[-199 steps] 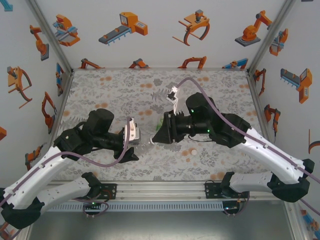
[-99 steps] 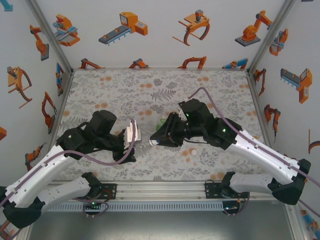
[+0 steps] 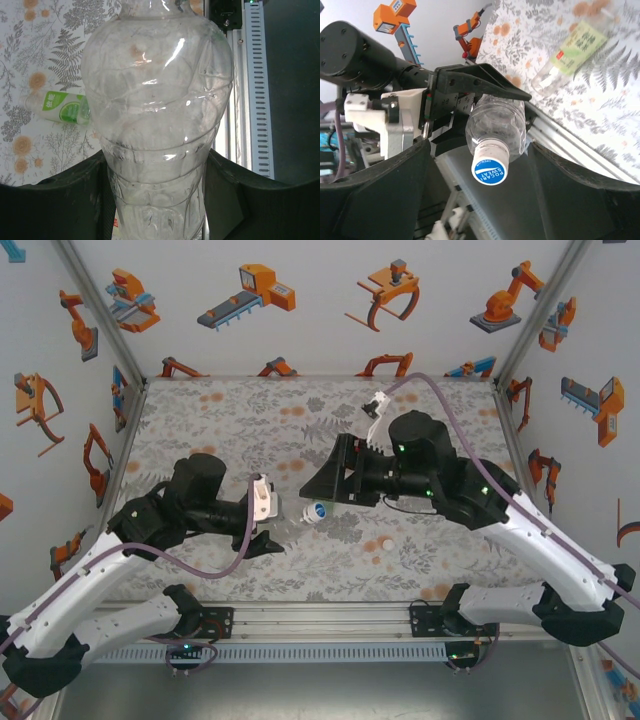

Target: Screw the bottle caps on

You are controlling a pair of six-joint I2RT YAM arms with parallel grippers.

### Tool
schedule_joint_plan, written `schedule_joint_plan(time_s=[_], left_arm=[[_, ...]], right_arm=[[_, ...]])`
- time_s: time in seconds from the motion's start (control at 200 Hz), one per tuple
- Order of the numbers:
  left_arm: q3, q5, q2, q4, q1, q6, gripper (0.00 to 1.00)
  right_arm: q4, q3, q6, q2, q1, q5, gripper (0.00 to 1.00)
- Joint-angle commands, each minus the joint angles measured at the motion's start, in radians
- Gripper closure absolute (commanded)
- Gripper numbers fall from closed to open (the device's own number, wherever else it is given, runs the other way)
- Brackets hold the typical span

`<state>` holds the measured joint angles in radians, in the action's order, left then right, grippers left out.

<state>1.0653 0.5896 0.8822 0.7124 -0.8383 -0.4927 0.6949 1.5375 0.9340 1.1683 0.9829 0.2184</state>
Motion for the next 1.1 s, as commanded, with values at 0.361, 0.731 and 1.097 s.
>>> schedule_joint_plan(time_s=[0.361,0.731,1.097], left_arm=[[0.049,0.052,-0.018,-0.004,-0.004,-0.006,1.0],[0.058,0.068,-0.035,-0.021,-0.005,0.023,1.0],[0.066,0.068,-0.038,-0.022,-0.011,0.032,1.0]], right_arm=[[-0.075,-0.008,-1.246,-0.085,-0.004,0.425,0.38],[-0.115,-0.056,-1.365,-0.067,-0.003,0.499,0.47],[-0.172,-0.079,-1.342,-0.056,0.0,0.484,0.51]])
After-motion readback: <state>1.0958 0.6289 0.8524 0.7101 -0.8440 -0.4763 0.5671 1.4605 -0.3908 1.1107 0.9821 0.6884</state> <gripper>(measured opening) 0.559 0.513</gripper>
